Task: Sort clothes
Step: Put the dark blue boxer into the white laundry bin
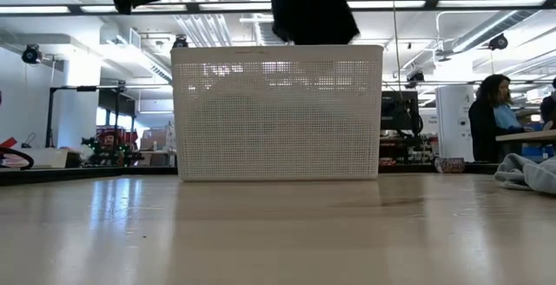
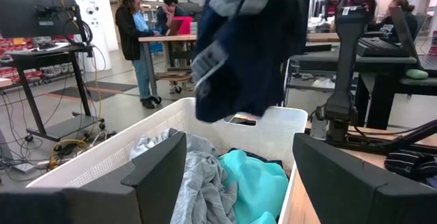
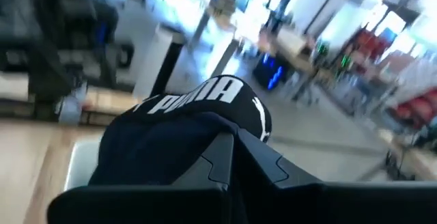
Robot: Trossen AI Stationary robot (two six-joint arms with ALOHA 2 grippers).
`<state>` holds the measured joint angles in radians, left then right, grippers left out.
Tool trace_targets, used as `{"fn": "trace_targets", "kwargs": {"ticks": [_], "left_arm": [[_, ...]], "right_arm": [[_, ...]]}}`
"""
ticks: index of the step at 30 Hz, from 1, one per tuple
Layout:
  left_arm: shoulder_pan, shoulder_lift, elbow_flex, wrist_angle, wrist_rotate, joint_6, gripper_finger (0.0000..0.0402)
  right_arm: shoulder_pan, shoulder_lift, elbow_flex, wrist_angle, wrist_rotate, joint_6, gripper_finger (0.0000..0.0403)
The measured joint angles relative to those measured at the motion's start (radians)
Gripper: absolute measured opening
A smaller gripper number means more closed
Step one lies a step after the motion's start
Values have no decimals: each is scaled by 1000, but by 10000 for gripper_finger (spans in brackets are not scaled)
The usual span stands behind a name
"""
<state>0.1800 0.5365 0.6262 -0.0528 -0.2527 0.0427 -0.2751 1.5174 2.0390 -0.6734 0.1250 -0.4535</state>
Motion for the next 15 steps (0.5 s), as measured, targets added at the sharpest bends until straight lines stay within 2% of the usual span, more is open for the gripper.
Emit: {"fn": "trace_targets", "kwargs": {"ticks": [15], "left_arm": [[0, 2, 0, 0, 0, 0, 259]], "right_arm": [[-181, 228, -211, -137, -15, 59, 0]]}}
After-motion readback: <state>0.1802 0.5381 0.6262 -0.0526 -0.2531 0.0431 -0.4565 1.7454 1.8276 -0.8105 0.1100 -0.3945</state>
